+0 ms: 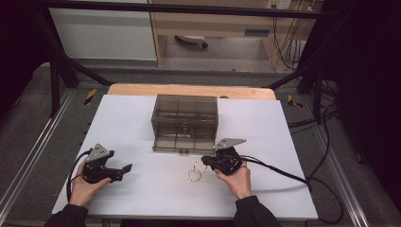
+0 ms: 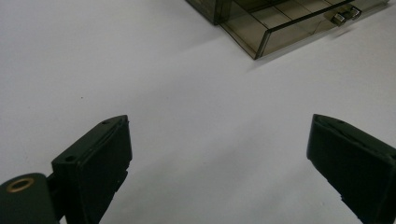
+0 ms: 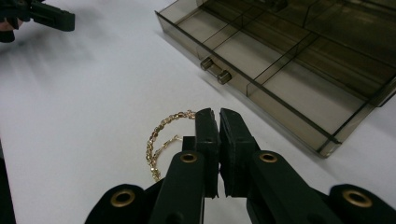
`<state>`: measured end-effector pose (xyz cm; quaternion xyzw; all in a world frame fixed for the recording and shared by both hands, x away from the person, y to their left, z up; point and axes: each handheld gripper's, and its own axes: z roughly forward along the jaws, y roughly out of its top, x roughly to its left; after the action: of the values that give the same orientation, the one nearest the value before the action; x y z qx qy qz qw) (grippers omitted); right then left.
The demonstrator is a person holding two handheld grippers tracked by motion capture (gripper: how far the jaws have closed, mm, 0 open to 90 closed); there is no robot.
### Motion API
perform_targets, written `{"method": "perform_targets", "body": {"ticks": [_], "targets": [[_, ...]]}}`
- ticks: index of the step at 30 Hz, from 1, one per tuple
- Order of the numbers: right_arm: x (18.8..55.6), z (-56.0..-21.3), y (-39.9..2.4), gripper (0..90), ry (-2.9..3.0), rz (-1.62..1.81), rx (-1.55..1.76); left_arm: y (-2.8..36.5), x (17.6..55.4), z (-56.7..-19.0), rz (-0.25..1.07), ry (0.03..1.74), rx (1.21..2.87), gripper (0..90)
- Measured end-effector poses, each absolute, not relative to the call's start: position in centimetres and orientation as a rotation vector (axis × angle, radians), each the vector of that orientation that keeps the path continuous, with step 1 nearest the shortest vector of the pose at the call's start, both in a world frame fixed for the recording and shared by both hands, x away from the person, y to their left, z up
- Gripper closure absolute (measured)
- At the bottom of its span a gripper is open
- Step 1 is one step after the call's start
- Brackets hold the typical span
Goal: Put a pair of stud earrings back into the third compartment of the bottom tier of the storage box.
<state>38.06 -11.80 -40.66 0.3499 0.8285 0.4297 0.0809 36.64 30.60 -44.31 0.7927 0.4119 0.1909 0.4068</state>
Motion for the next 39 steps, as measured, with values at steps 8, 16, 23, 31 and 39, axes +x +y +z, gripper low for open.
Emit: {"method": "perform_targets", "body": {"ticks": [8, 16, 23, 31, 39], "targets": [[38.9, -39.5, -12.5, 87.1, 2.418, 1.303, 1.072, 30.6, 36.6, -44.3, 0.482, 1.037, 1.999, 6.8], [40.0, -39.1, -12.8, 87.1, 2.382, 1.290, 1.093, 30.6, 36.6, -44.3, 0.481, 1.036, 1.999, 6.7], [41.5, -38.9, -13.2, 87.1, 2.333, 1.271, 1.118, 30.6, 36.7, -44.3, 0.480, 1.036, 1.999, 6.8], [43.1, -39.2, -13.0, 87.0, 2.300, 1.241, 1.146, 30.6, 36.7, -44.4, 0.480, 1.038, 2.001, 6.7], [44.8, -40.3, -12.8, 87.0, 2.283, 1.183, 1.172, 30.6, 36.7, -44.3, 0.480, 1.039, 2.001, 6.6]]}}
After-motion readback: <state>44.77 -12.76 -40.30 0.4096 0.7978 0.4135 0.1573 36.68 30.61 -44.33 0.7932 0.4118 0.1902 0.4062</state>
